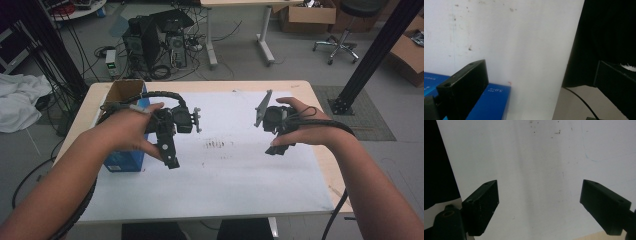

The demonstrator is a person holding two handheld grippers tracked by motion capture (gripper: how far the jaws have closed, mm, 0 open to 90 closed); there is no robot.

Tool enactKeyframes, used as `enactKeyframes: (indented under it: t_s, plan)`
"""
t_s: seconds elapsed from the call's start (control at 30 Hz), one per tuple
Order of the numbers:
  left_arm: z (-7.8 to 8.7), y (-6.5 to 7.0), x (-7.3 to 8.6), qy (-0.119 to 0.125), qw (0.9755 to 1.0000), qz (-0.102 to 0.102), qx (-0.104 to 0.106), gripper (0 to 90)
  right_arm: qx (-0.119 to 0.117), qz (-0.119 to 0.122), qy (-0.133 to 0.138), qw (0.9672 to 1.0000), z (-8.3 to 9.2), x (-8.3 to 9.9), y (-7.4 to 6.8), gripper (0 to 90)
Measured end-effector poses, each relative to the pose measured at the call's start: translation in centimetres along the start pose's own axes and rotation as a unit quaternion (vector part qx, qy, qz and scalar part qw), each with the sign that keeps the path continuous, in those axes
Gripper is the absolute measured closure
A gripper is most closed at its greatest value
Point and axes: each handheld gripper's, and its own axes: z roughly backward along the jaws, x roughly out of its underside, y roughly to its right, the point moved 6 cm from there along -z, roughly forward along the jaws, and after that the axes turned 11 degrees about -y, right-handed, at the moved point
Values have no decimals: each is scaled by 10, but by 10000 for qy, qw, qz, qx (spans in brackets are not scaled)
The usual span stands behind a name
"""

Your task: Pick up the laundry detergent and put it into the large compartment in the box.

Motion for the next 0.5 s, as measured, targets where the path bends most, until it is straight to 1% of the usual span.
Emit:
enactKeyframes:
  t_s: [0.23, 0.27, 0.5]
  plan:
    - [1, 0, 2, -1, 10000, -13, 14, 1, -9, 18, -35, 10000, -1, -1, 1, 157]
    - [0, 0, 2, -5, 10000, 13, 27, 1, -8, 29, -24, 10000, -1, -2, 1, 157]
    - [0, -1, 2, -48, 10000, 14, -8, 1, 1, 36, 1, 10000, 0, -2, 1, 157]
